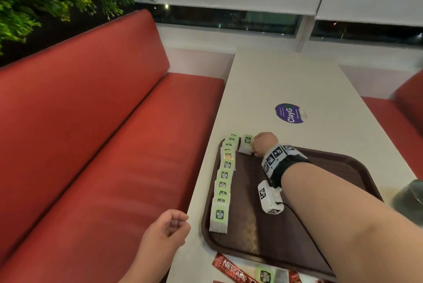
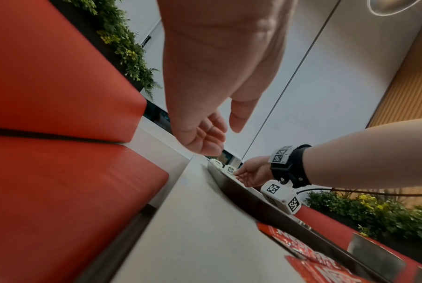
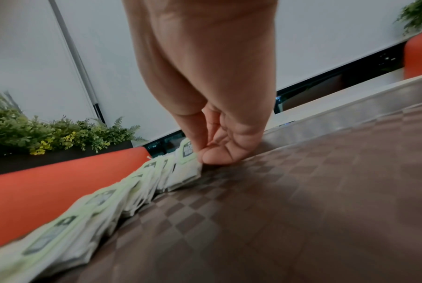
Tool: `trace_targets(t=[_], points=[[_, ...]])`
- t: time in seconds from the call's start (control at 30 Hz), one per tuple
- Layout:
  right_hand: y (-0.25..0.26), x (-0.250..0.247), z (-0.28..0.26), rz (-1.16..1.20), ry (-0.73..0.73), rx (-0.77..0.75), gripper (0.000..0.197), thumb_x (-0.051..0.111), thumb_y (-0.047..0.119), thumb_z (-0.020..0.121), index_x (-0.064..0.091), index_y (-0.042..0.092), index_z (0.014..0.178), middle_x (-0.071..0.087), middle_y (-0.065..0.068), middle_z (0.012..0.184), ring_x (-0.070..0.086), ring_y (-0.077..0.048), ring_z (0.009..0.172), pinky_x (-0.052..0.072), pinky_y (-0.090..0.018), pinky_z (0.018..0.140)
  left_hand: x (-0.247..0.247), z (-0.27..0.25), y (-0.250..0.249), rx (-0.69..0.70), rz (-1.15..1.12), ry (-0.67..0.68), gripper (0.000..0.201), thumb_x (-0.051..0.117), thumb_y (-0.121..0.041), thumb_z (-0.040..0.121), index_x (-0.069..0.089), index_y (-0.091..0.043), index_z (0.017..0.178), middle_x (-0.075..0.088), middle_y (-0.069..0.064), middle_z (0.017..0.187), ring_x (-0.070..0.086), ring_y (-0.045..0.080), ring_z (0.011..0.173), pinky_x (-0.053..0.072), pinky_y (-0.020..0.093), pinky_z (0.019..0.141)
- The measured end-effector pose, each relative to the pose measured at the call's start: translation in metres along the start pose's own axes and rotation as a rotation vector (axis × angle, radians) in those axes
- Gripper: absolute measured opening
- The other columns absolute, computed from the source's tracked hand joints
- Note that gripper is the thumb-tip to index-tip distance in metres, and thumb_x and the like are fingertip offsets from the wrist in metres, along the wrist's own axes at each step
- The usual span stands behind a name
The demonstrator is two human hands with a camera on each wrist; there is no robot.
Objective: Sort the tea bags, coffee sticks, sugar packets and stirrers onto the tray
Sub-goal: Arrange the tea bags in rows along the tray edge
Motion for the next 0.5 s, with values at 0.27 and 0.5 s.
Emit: trace_targets(t=[0.27,0.5], points=[[-0.003,0.011,0.018,-0.046,0.015,0.036,0.036,0.060,0.021,0.089,0.060,0.006,0.122,0.060,-0.009,0.125,0.058,-0.024,0.115,0.048,-0.029,0.097,-0.006,-0.008,0.001,-0.018,-0.020,-0.012,0.016,0.069,-0.018,0.067,0.066,-0.014,0.082,0.064,-0.005,0.064,0.056,0.013,0.061,0.047,0.026,0.062],[-0.005,-0.026,-0.026,0.396,-0.131,0.003,0.008,0.058,0.007,0.085,0.063,0.007,0.091,0.068,-0.014,0.097,0.067,-0.030,0.093,0.055,-0.041,0.085,-0.023,-0.025,-0.002,-0.013,-0.021,-0.030,0.012,0.066,-0.002,0.084,0.064,-0.013,0.089,0.064,0.000,0.076,0.059,0.015,0.072,0.049,0.028,0.067]])
Point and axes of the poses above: each hand's wrist, its own z-axis towards the middle knuckle, its own x-axis out of the palm, y = z × x, the point moved 10 cm from there along z, towards the middle knuckle
